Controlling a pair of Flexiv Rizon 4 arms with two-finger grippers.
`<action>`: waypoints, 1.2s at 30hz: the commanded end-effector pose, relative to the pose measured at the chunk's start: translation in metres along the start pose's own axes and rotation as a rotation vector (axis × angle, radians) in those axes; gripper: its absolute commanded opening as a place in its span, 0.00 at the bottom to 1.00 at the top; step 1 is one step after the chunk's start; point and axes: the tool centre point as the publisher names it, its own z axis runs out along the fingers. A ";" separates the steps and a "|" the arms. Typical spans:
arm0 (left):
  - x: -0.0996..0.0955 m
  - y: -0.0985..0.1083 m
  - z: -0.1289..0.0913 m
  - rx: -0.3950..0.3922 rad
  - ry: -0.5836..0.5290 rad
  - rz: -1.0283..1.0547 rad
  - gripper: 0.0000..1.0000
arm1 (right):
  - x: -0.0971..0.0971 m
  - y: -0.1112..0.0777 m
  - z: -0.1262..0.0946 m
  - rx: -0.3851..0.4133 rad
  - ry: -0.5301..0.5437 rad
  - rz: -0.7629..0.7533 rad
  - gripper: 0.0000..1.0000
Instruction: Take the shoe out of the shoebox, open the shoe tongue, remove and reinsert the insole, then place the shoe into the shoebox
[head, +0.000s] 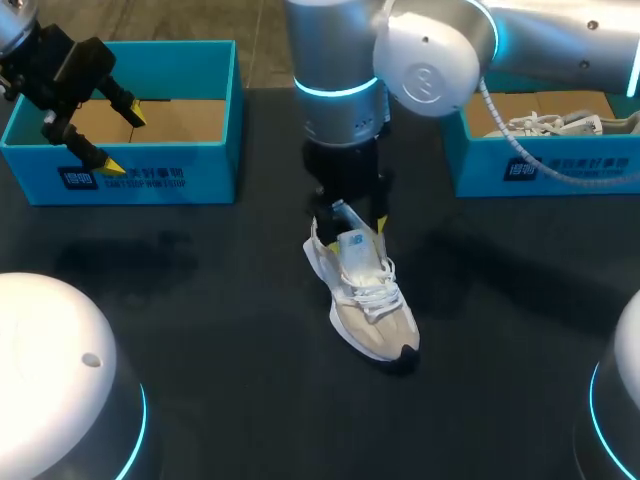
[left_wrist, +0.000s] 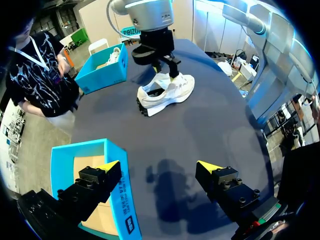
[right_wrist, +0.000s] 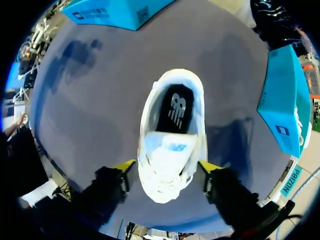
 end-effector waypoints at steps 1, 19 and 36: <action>0.000 0.000 -0.001 -0.003 0.001 0.000 1.00 | 0.000 -0.010 0.000 -0.034 -0.005 0.008 0.47; 0.000 0.000 -0.001 -0.003 0.001 0.000 1.00 | -0.005 0.007 0.032 -0.095 -0.033 0.020 0.42; 0.000 0.000 -0.001 -0.003 0.001 0.000 1.00 | -0.016 0.009 0.013 -0.301 -0.126 -0.250 0.50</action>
